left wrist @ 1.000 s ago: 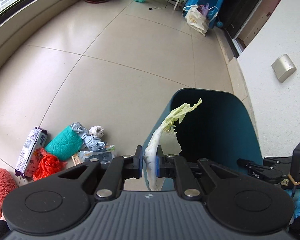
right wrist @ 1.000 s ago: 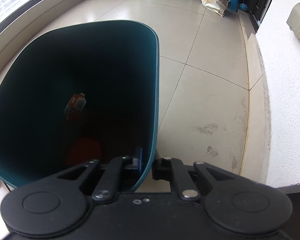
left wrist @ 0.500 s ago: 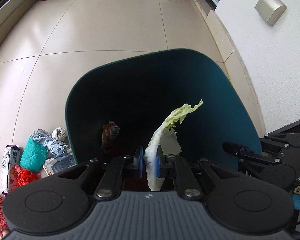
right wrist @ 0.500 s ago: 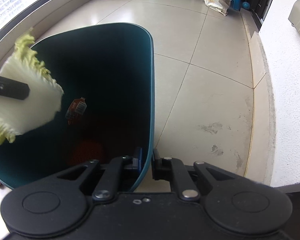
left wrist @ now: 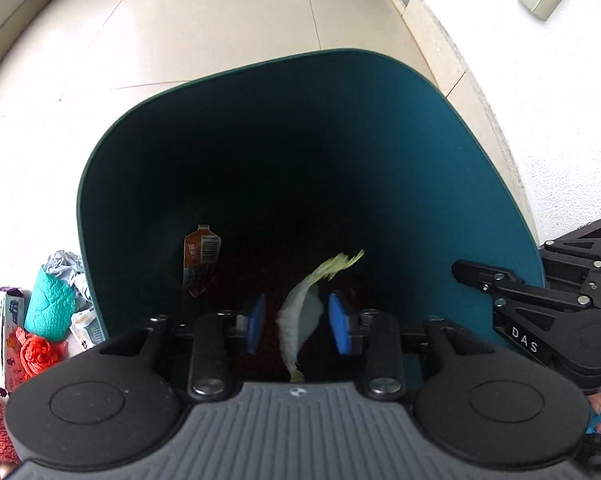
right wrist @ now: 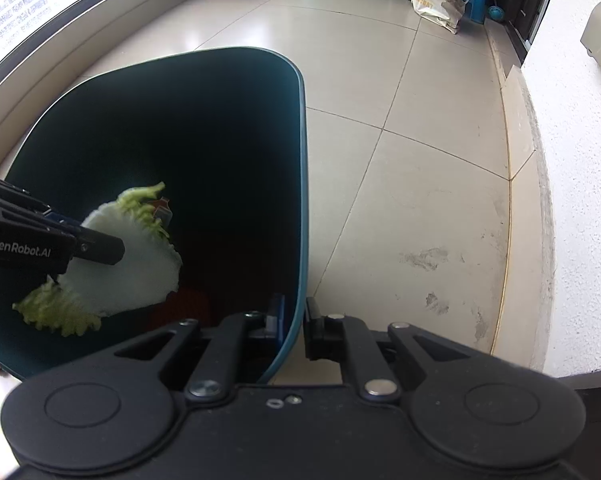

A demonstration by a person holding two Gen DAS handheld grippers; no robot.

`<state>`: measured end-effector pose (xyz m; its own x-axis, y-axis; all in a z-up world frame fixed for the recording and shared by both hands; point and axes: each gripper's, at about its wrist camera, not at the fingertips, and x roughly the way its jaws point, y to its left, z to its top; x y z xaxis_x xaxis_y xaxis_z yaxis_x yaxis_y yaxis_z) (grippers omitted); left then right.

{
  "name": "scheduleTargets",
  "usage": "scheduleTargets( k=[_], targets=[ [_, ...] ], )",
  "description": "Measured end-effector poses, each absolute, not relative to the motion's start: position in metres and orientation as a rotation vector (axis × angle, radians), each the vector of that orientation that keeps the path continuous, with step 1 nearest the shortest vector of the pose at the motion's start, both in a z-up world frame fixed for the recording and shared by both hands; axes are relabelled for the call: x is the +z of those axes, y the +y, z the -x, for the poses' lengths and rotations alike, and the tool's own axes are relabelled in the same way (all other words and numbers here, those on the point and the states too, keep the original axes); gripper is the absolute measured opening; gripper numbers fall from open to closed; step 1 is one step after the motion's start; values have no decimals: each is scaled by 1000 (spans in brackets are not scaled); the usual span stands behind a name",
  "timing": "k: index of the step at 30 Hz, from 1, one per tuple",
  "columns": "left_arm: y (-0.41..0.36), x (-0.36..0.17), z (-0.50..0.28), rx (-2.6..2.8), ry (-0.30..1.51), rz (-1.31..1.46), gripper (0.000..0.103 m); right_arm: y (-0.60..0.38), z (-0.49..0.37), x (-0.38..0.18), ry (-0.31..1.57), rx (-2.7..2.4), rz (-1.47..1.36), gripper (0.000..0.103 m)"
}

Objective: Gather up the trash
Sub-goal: 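Lift the white cabbage leaf into the wastebasket and open the left gripper, then lower the left gripper to the clear snack bag and grasp it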

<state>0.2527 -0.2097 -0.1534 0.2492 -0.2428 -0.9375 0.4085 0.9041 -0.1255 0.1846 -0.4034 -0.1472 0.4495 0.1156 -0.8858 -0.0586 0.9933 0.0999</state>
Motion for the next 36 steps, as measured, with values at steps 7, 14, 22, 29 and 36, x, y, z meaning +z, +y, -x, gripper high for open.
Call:
scheduleTargets(
  k=[7, 14, 22, 29, 36],
  targets=[
    [-192, -121, -242, -495, 1158, -88, 71, -395, -185, -150, 1105, 99, -49, 9],
    [-127, -86, -231, -460, 1054, -17, 80, -395, -181, -153, 1107, 98, -48, 9],
    [-41, -119, -275, -200, 1131, 51, 80, -393, -181, -153, 1113, 94, -43, 9],
    [5, -193, -310, -16, 1242, 82, 80, -391, -183, -151, 1118, 94, -31, 9],
    [-10, -261, -322, -111, 1305, -168, 80, -388, -184, -150, 1124, 102, -18, 9]
  ],
)
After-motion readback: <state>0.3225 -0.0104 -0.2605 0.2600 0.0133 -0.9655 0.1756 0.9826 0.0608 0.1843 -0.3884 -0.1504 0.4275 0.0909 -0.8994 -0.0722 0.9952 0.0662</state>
